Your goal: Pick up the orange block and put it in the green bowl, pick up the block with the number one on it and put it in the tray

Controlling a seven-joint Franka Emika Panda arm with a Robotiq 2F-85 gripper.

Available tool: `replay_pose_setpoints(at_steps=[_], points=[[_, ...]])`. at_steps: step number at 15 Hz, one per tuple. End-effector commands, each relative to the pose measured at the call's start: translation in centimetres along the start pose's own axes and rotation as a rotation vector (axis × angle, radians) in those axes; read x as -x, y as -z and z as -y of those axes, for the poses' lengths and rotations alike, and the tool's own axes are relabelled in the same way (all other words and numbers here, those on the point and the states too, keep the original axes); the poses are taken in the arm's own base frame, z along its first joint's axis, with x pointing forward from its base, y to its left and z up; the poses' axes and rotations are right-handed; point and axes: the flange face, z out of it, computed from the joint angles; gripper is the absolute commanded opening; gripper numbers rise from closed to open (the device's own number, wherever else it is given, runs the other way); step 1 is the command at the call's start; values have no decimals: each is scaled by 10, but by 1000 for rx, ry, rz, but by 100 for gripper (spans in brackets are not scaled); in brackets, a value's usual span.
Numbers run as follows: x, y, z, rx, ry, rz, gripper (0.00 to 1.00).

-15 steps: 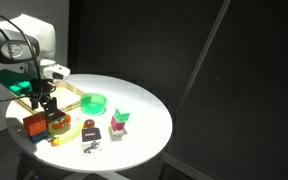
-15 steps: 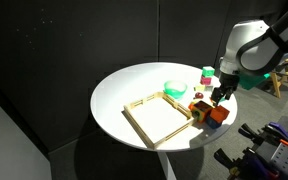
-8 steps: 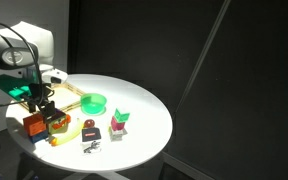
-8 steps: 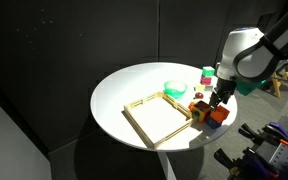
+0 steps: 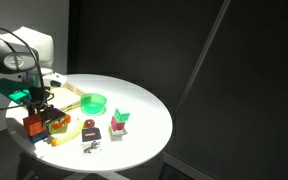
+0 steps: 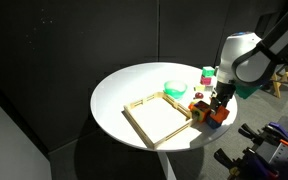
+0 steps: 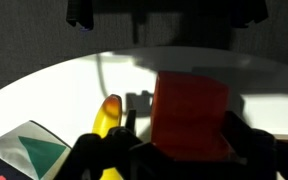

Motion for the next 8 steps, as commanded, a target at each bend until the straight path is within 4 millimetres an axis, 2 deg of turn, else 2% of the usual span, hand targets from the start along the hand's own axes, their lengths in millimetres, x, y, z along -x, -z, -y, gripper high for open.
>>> replay_pose_setpoints(at_steps=[1,4,8], points=[[-6,3,-1,9,4,-11,56],[-8,9,-2,12,-3,-13,33],[-11,22,-2,10,-2,-15,30]])
